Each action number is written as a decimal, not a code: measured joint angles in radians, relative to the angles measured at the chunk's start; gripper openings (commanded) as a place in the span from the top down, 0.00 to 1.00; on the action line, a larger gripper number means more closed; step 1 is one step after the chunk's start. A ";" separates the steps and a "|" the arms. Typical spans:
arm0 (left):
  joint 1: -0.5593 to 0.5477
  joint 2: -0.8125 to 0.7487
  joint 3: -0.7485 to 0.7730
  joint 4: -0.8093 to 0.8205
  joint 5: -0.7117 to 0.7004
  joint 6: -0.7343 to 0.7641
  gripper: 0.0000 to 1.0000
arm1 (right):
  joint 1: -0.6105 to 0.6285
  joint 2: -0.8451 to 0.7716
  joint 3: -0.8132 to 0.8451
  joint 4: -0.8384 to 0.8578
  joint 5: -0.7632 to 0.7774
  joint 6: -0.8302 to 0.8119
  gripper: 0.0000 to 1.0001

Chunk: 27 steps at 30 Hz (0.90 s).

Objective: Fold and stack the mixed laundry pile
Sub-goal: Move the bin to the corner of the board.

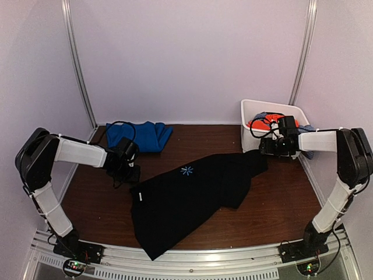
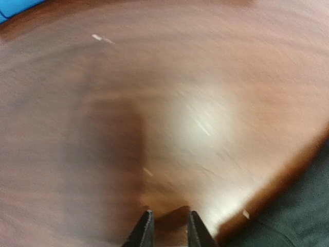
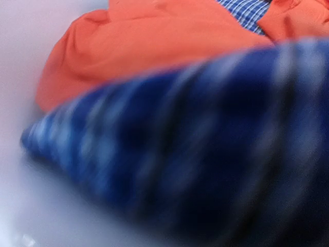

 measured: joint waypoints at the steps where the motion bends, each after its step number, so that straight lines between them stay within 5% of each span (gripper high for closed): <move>1: 0.019 0.007 0.008 0.002 0.002 0.002 0.83 | -0.008 0.010 0.011 0.011 0.006 -0.003 0.14; 8: 0.098 0.059 0.073 0.006 0.019 0.025 0.84 | -0.043 0.125 0.174 -0.011 0.034 -0.015 0.12; 13: 0.134 0.065 0.115 0.007 0.034 0.052 0.45 | -0.067 0.207 0.304 -0.068 0.060 -0.038 0.12; 17: 0.118 0.000 0.092 0.003 0.057 0.088 0.31 | -0.066 0.200 0.305 -0.088 0.036 -0.061 0.13; 22: -0.016 -0.122 0.011 -0.029 0.054 0.103 0.30 | 0.008 0.035 0.154 -0.041 -0.040 -0.074 0.14; 27: -0.091 -0.148 -0.100 -0.053 0.089 0.067 0.47 | 0.191 -0.134 0.045 -0.009 -0.119 -0.078 0.15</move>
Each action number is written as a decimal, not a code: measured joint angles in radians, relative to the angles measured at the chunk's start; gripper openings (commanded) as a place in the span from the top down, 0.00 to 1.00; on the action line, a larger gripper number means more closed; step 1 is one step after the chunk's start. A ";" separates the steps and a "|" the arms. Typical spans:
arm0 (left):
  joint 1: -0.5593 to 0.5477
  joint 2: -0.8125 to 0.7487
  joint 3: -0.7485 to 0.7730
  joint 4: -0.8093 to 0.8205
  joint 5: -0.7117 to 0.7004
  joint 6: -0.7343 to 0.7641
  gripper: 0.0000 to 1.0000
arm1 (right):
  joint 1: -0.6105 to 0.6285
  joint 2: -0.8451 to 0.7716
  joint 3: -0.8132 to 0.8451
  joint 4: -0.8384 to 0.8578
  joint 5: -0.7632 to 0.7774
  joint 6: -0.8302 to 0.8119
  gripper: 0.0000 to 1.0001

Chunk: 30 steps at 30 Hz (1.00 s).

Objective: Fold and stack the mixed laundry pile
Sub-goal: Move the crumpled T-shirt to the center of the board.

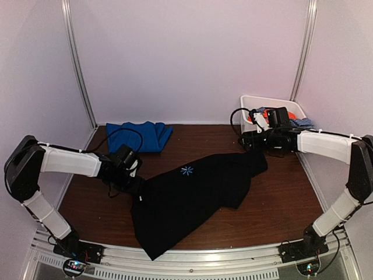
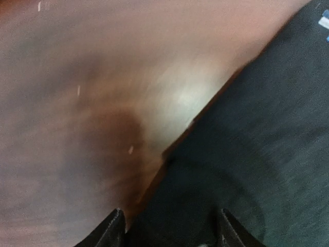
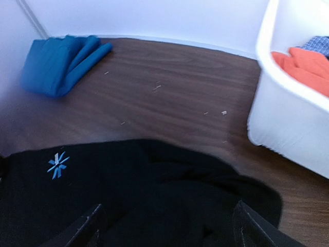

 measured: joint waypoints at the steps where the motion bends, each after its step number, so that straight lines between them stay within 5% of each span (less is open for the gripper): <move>1: 0.003 0.003 -0.018 -0.008 0.000 -0.008 0.52 | 0.035 -0.038 -0.035 0.002 -0.015 0.000 0.15; 8: 0.033 0.097 0.062 -0.006 -0.049 -0.043 0.99 | 0.097 -0.150 -0.218 -0.002 -0.099 0.045 0.17; 12: 0.147 0.206 0.178 0.035 -0.039 -0.039 1.00 | 0.108 -0.179 -0.315 -0.015 -0.122 0.079 0.20; 13: 0.177 0.224 0.198 0.043 -0.037 -0.039 0.99 | 0.113 -0.187 -0.334 -0.016 -0.128 0.084 0.20; 17: 0.295 0.274 0.279 0.041 -0.032 -0.023 0.50 | 0.168 -0.204 -0.390 -0.014 -0.135 0.101 0.20; 24: 0.306 0.056 0.139 0.050 0.023 -0.021 0.44 | 0.359 -0.150 -0.342 0.015 -0.094 0.101 0.21; 30: 0.298 -0.253 -0.106 0.021 0.098 -0.076 0.24 | 0.529 0.052 -0.159 0.013 0.014 0.095 0.12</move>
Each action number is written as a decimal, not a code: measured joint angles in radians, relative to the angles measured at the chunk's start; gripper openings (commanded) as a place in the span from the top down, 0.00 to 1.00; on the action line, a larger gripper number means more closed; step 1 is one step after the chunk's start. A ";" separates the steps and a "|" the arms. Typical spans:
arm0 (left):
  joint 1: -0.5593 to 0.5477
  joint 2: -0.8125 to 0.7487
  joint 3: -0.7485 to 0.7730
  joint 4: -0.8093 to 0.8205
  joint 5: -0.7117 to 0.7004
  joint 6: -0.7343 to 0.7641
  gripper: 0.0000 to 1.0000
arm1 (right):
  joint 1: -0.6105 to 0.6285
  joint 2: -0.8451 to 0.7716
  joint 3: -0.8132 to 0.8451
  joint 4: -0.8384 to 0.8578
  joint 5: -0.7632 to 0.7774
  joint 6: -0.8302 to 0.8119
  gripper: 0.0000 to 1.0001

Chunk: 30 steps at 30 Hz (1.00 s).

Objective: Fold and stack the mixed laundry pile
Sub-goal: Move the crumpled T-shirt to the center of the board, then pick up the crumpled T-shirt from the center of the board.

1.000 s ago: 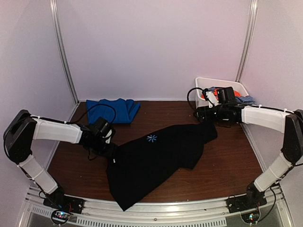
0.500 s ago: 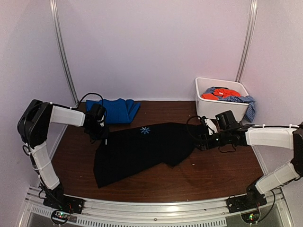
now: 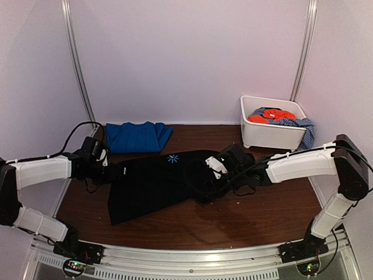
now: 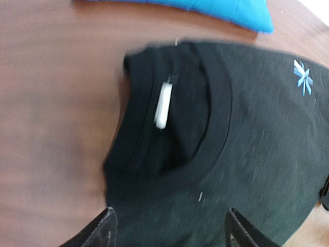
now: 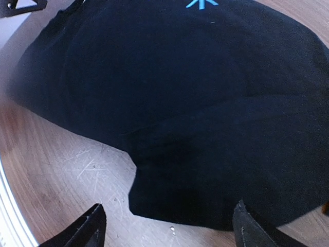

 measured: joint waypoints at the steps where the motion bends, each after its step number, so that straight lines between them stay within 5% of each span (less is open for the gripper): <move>1: 0.000 -0.032 -0.029 -0.012 0.006 -0.009 0.23 | 0.023 0.030 0.024 0.000 0.017 0.001 0.12; 8: -0.064 -0.180 -0.136 -0.096 0.019 -0.106 0.22 | 0.138 0.267 0.217 -0.100 0.207 -0.002 0.20; 15: -0.263 -0.198 -0.241 -0.122 -0.008 -0.302 0.30 | 0.156 0.331 0.275 -0.195 0.381 0.004 0.99; 22: -0.346 -0.247 -0.283 -0.126 -0.072 -0.440 0.49 | 0.160 0.229 0.273 -0.296 0.487 0.002 1.00; 28: -0.348 -0.232 -0.284 -0.132 -0.117 -0.476 0.97 | 0.141 -0.053 0.277 -0.288 0.510 -0.003 1.00; 30: -0.348 -0.242 -0.280 -0.149 -0.133 -0.472 1.00 | 0.116 -0.121 0.276 -0.283 0.517 -0.005 1.00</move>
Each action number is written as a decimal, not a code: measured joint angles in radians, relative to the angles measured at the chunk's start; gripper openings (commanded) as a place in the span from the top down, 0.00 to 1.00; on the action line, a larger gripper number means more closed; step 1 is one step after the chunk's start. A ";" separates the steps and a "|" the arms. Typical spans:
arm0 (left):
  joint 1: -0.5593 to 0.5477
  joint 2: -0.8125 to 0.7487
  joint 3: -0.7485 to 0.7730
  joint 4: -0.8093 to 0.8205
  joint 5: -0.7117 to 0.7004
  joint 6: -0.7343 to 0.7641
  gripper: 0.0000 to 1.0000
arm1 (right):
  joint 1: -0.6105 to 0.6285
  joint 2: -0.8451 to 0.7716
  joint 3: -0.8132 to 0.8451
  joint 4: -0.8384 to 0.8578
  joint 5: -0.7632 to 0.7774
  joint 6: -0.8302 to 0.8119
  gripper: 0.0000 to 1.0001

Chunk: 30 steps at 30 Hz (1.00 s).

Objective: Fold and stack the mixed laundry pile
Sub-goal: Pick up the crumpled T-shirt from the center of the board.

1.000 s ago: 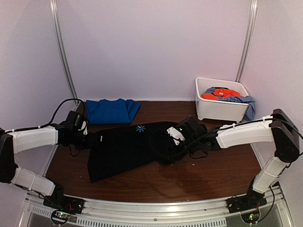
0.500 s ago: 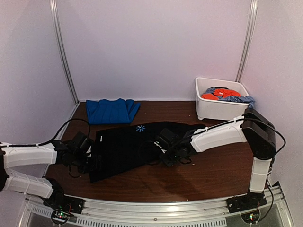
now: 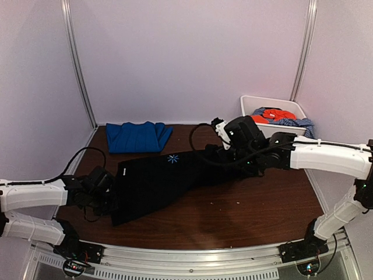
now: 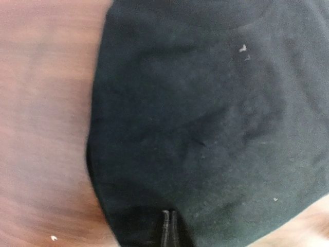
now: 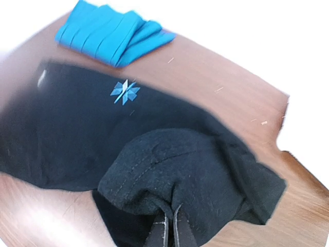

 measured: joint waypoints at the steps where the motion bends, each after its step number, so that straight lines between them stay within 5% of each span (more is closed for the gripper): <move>1: 0.000 -0.014 0.007 -0.013 -0.013 0.004 1.00 | -0.014 -0.024 -0.001 0.001 0.002 -0.001 1.00; 6: 0.003 -0.103 0.133 -0.106 -0.097 0.063 1.00 | -0.099 -0.202 -0.058 0.023 -0.010 -0.013 1.00; 7: 0.008 -0.113 0.177 -0.122 -0.112 0.082 0.93 | -0.110 -0.237 -0.063 0.026 -0.012 -0.016 1.00; 9: 0.023 -0.121 0.251 -0.131 -0.130 0.130 0.46 | -0.135 -0.318 -0.065 0.039 -0.021 -0.023 1.00; 11: 0.035 -0.117 0.297 -0.131 -0.123 0.170 0.24 | -0.151 -0.370 -0.060 0.050 -0.025 -0.028 1.00; 16: 0.011 -0.111 0.198 -0.072 -0.003 0.177 0.25 | -0.172 -0.363 -0.041 0.082 -0.039 -0.048 1.00; 20: -0.117 -0.093 0.032 0.006 0.078 0.154 0.26 | -0.176 -0.289 -0.041 0.090 -0.057 -0.051 1.00; 26: -0.238 0.097 0.060 0.120 0.089 0.154 0.30 | -0.177 -0.249 -0.040 0.089 -0.072 -0.064 1.00; 30: -0.260 0.228 0.101 0.218 0.090 0.154 0.45 | -0.185 -0.249 -0.025 0.090 -0.072 -0.072 1.00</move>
